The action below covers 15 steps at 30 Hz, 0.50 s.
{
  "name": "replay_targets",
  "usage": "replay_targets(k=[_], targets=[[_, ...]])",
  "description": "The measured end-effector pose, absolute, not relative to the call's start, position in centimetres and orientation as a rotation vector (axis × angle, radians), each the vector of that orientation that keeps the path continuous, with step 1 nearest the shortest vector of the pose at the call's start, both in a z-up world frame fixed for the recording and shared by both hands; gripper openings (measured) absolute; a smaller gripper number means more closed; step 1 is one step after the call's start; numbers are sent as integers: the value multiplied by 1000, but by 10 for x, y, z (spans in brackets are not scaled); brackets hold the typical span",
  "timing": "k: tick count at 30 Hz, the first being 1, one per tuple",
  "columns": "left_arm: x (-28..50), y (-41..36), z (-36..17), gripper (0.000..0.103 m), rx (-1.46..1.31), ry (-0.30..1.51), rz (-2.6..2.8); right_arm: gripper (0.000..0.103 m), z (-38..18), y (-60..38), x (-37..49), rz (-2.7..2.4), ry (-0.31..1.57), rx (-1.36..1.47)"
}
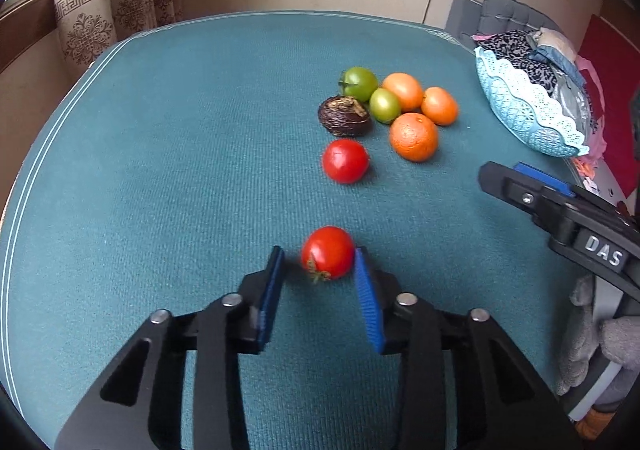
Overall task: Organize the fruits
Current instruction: 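Grasp red tomato with left gripper while right gripper returns toward fruit, then close right gripper on orange while left gripper holds red tomato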
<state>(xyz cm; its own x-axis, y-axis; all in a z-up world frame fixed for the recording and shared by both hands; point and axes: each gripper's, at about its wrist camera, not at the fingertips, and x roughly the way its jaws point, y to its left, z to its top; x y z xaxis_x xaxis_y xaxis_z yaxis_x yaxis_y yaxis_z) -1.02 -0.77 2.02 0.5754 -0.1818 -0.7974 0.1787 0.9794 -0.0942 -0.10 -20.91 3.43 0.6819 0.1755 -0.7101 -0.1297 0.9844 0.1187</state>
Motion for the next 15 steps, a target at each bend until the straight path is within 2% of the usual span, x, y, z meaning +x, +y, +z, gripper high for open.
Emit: replay_targets(k=[1, 15], targets=[[-11, -8, 21, 27, -3, 929, -216, 68, 34, -207, 1, 179, 803, 55], [-15, 7, 34, 27, 7, 869, -165, 67, 26, -173, 47, 254, 829, 1]])
